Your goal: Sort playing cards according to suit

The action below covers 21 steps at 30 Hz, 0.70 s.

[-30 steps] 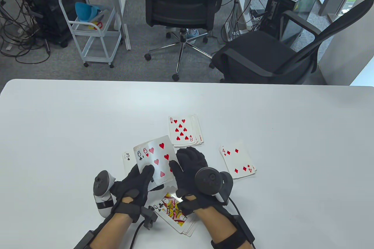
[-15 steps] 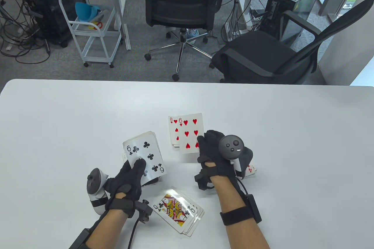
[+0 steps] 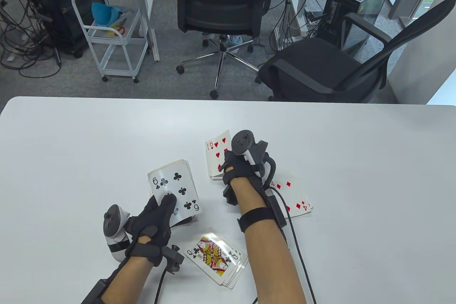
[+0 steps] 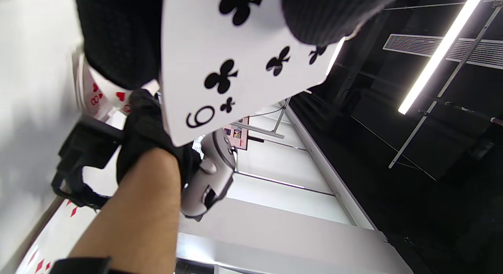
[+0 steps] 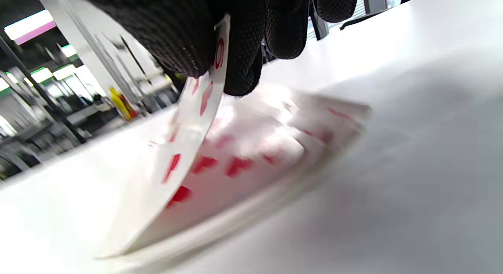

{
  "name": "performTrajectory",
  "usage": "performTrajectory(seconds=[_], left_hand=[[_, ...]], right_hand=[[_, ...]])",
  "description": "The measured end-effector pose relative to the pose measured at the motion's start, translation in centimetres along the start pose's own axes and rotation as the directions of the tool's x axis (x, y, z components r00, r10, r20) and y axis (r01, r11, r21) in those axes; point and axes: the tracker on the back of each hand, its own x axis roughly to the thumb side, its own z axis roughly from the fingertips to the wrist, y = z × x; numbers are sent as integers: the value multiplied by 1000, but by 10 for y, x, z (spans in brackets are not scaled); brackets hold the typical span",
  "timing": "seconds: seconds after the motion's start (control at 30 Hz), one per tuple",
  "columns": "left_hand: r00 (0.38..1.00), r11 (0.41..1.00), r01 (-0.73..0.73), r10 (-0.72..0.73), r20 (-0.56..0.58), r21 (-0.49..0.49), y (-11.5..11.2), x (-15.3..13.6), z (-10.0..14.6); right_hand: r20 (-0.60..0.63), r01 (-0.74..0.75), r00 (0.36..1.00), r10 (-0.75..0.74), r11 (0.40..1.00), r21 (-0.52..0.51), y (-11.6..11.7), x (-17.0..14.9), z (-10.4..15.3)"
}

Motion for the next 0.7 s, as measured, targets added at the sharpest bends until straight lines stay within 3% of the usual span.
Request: performTrajectory(seconds=[0.17, 0.23, 0.43, 0.7], left_hand=[[1000, 1000, 3, -3, -4, -4, 1, 1, -1], [1000, 1000, 24, -24, -8, -10, 1, 1, -2], [999, 999, 30, -30, -15, -22, -6, -2, 0], [998, 997, 63, -64, -26, -46, -13, -8, 2]], right_hand=[[18, -86, 996, 89, 990, -108, 5, -2, 3], [45, -74, 996, 78, 994, -83, -4, -5, 8], [139, 172, 978, -157, 980, -101, -38, -28, 38], [303, 477, 838, -455, 879, 1, -45, -56, 106]])
